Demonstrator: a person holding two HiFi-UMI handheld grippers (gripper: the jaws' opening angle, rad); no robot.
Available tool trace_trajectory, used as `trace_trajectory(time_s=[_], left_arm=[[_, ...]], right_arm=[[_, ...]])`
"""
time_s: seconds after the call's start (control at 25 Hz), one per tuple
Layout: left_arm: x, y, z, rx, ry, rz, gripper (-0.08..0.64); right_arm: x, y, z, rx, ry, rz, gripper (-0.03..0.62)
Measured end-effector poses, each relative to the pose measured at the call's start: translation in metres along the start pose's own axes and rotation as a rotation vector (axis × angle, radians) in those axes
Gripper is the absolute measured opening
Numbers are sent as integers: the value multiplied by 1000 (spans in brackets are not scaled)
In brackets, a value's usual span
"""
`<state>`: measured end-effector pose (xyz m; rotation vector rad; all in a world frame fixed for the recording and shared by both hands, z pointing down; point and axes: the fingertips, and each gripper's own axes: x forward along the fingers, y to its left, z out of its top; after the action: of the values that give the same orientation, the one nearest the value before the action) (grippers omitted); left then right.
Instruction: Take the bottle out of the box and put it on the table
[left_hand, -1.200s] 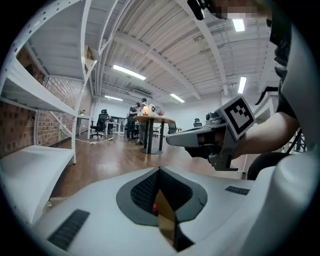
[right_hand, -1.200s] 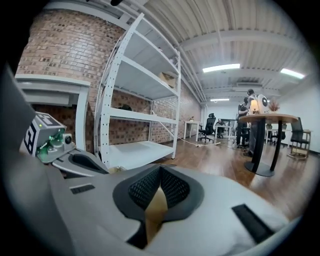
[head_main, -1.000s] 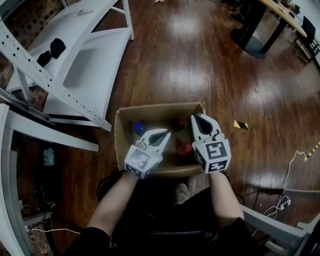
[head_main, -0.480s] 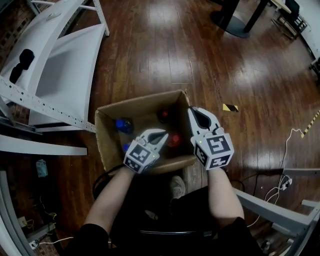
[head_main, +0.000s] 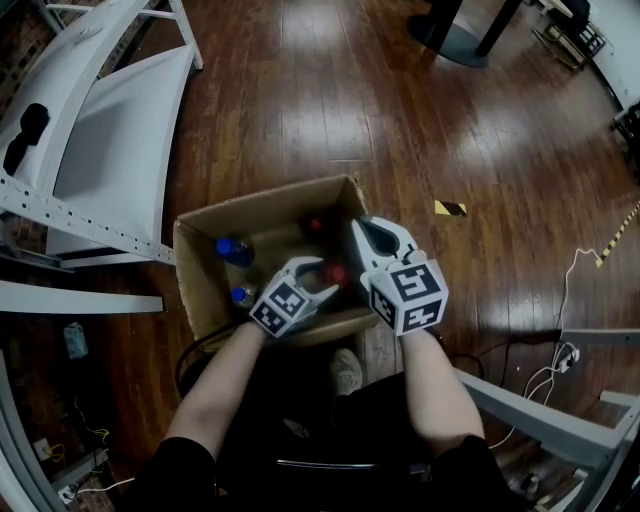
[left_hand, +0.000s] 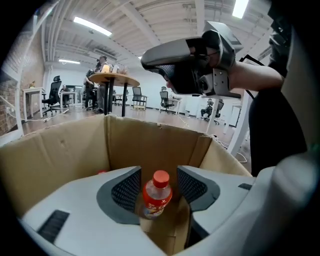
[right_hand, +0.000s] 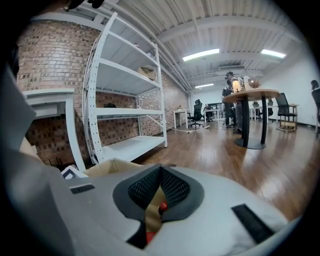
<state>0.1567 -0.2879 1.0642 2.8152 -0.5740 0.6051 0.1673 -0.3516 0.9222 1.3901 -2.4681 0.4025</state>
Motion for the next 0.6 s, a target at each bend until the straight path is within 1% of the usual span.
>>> trace_trajectory(time_s=[0.08, 0.2, 0.24, 0.28, 0.4, 0.48, 0.6], left_arm=[[7, -5, -6, 10, 2, -21, 273], [20, 1, -23, -51, 22, -25, 361], [24, 3, -30, -65, 40, -30, 373], [29, 2, -38, -63, 63, -39, 373], [46, -4, -60, -19, 137, -77, 393], [58, -6, -69, -11, 160, -89, 393], [73, -7, -76, 1, 177, -88, 401]], right_arm=[[3, 2, -1, 7, 2, 15, 5], [4, 8, 1, 18, -5, 34, 5], [3, 9, 1, 23, -5, 38, 5], [2, 11, 2, 29, -6, 41, 5], [-5, 10, 6, 55, -14, 36, 5], [-9, 7, 8, 78, -21, 27, 5], [-13, 8, 10, 98, -26, 27, 5]])
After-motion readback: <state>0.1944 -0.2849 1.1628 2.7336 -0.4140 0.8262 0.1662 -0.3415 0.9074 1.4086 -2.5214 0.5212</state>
